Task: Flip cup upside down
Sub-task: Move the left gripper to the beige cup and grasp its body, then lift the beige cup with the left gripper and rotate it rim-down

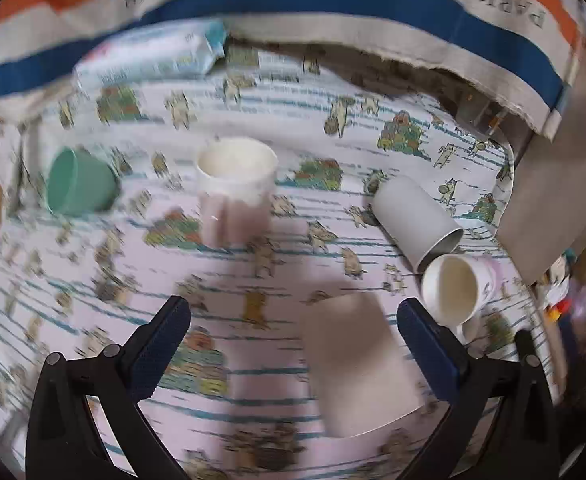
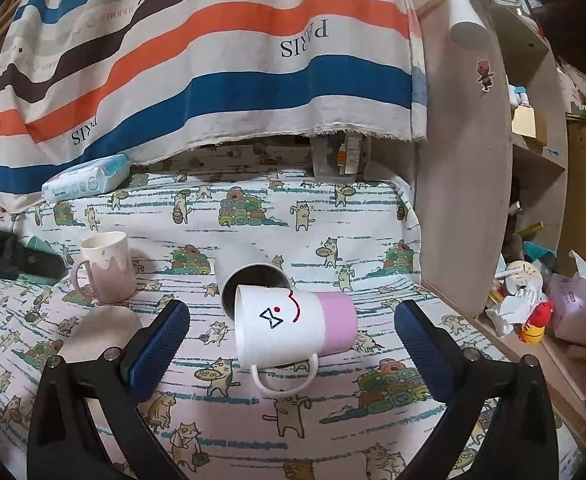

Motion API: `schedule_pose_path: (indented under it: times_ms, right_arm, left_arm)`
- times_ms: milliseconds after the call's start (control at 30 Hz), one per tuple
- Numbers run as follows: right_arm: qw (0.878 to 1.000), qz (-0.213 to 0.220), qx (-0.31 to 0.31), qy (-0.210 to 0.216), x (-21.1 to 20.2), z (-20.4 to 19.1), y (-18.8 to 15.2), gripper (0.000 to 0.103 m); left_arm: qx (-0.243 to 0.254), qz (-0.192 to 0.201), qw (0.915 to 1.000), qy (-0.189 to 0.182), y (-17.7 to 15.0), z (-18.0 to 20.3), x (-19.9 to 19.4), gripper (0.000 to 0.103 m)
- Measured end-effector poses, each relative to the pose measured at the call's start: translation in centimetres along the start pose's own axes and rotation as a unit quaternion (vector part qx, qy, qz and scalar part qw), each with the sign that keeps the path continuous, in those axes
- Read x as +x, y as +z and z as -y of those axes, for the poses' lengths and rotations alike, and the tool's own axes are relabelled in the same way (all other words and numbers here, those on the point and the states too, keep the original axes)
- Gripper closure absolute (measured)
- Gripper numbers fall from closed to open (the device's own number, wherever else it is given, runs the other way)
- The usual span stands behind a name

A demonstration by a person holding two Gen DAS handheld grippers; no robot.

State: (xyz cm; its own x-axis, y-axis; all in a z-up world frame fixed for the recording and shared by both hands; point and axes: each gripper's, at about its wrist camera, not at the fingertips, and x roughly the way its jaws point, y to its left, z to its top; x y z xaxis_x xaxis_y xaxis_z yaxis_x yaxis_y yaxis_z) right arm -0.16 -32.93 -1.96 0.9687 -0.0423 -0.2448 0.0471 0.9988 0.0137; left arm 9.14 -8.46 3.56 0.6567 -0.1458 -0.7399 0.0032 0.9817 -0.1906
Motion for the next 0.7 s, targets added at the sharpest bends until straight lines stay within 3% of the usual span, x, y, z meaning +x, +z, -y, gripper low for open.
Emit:
schedule_pose_path:
  times_ms: [133, 400, 500, 567, 633, 700]
  right_arm:
    - [1.000, 0.001, 0.001, 0.000, 0.0, 0.0, 0.0, 0.000]
    - [1.000, 0.002, 0.003, 0.001, -0.1, 0.0, -0.1, 0.000]
    - [1.000, 0.001, 0.003, 0.001, -0.1, 0.0, -0.1, 0.000]
    - [1.000, 0.001, 0.004, 0.000, -0.2, 0.1, -0.1, 0.000]
    - [1.000, 0.001, 0.002, -0.001, -0.2, 0.0, -0.1, 0.000]
    - [1.000, 0.000, -0.001, -0.001, -0.1, -0.1, -0.1, 0.000]
  left_arm:
    - [-0.069, -0.027, 0.9968, -0.032, 0.7, -0.3, 1.2, 0.011]
    - [-0.086, -0.083, 0.9920, -0.042, 0.8, 1.0, 3.8, 0.012]
    - [-0.100, -0.101, 0.9896, -0.020, 0.6, 1.3, 5.3, 0.012]
    - [-0.119, -0.140, 0.9829, -0.005, 0.5, 1.0, 7.3, 0.014]
    - [-0.134, -0.192, 0.9714, -0.036, 0.2, 0.9, 8.9, 0.025]
    - [-0.147, -0.217, 0.9634, -0.058, -0.2, 0.6, 9.4, 0.026]
